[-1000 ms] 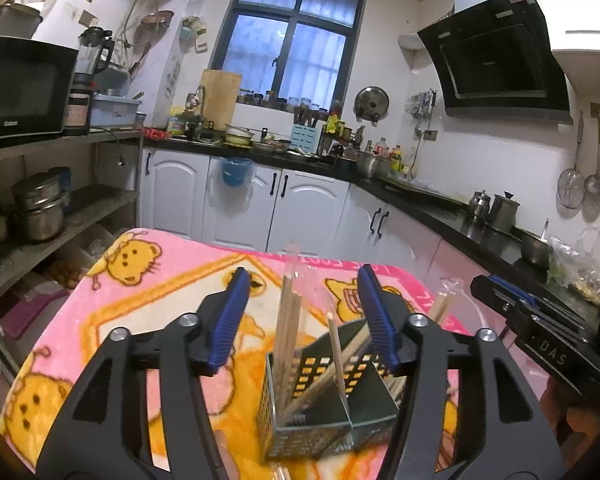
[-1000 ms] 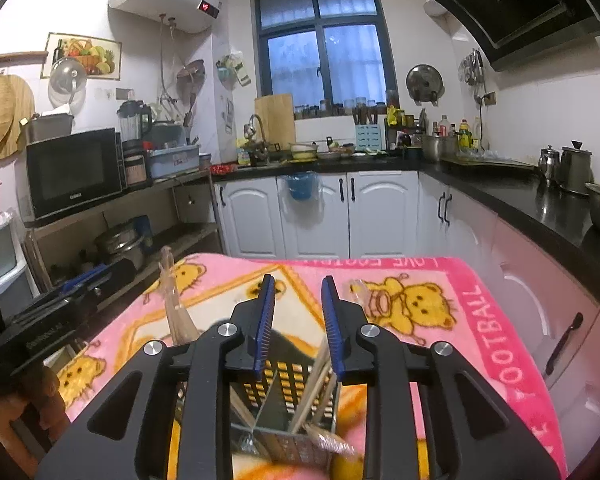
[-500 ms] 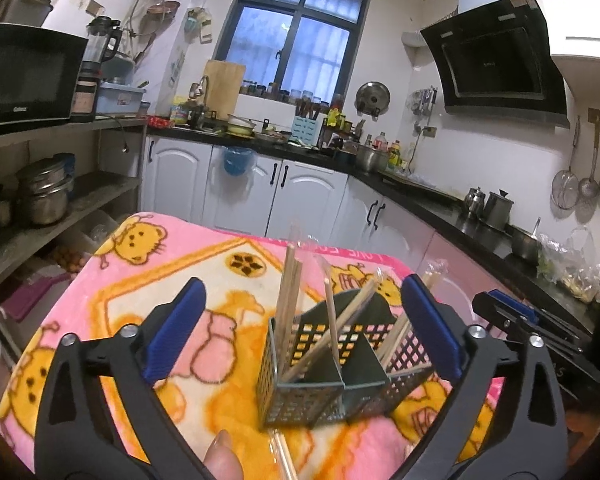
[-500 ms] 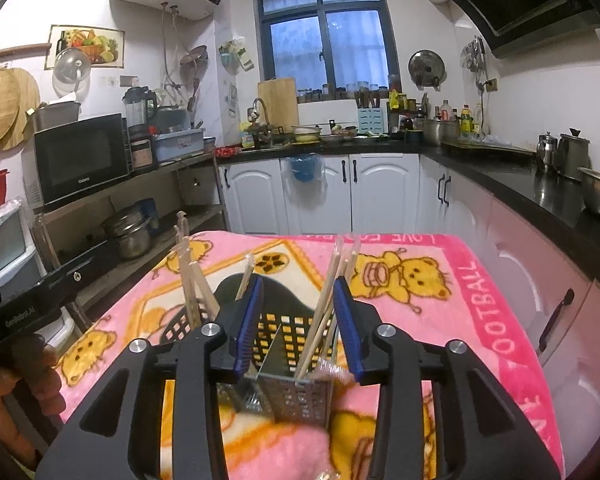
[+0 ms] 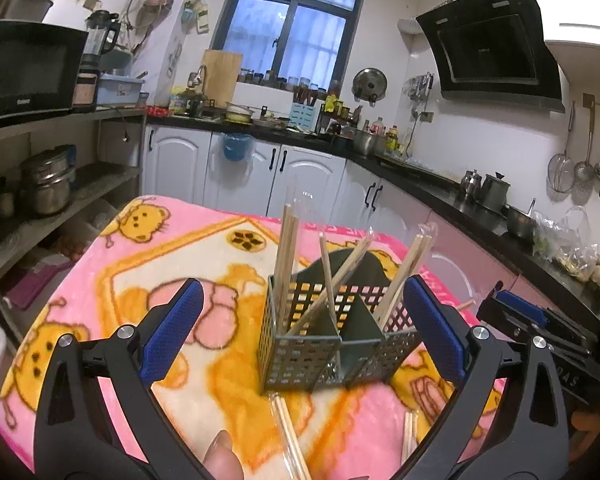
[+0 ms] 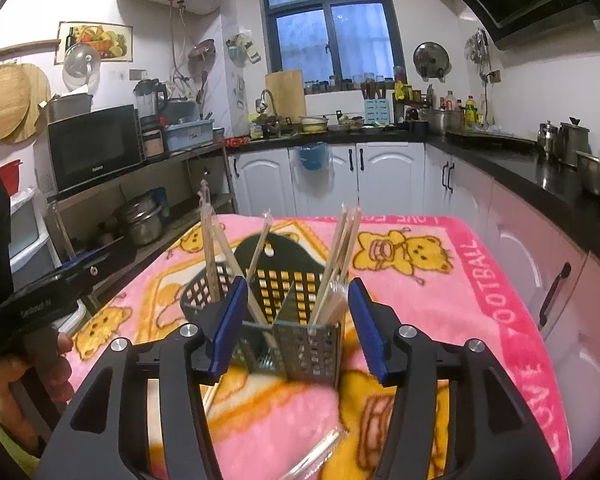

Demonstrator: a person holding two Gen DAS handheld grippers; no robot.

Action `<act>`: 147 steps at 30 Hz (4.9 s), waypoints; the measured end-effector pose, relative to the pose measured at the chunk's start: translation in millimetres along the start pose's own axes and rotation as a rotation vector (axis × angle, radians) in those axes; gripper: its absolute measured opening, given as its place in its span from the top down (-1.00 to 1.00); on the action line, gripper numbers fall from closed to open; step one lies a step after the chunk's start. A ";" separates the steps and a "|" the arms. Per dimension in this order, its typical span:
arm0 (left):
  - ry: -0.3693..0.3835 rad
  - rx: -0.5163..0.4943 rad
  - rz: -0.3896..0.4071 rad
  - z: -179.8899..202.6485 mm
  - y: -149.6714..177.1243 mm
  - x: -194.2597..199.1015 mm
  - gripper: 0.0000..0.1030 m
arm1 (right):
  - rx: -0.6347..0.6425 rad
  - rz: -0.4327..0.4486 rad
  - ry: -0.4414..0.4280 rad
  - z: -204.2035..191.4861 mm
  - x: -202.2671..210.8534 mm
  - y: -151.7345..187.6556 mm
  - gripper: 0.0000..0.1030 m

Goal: Organize utensils
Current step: 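Withdraw both open tools from the caddy back over the remaining chopsticks, then lower the left tool and close it on a wrapped chopstick while the right tool grasps another, then lift both wrapped chopsticks upright and carry them above the green caddy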

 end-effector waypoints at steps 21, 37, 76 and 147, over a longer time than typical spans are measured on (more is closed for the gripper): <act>-0.065 0.000 -0.185 -26.9 69.5 -23.7 -0.79 | -0.052 -0.169 -0.022 5.8 -6.9 78.1 -0.11; -0.106 -0.022 -0.341 -35.4 117.1 -55.7 -0.79 | -0.079 -0.310 -0.067 1.0 -33.1 121.8 -0.11; -0.240 0.024 -0.476 -78.0 134.1 -110.2 0.80 | -0.138 -0.388 -0.133 -7.6 -64.5 142.0 0.88; 0.161 -0.038 0.118 88.5 -127.1 -12.7 0.94 | 0.136 0.336 0.016 13.6 24.8 -159.9 0.89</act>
Point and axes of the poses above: each gripper's, at about its wrist camera, not at the fingertips, and x roughly against the way its jaws point, z to its right, y to its underside, the point moved 8 cm from there along -x, roughly the way its jaws point, and after that the axes turned 11 degrees about x, right-handed, at the moved point
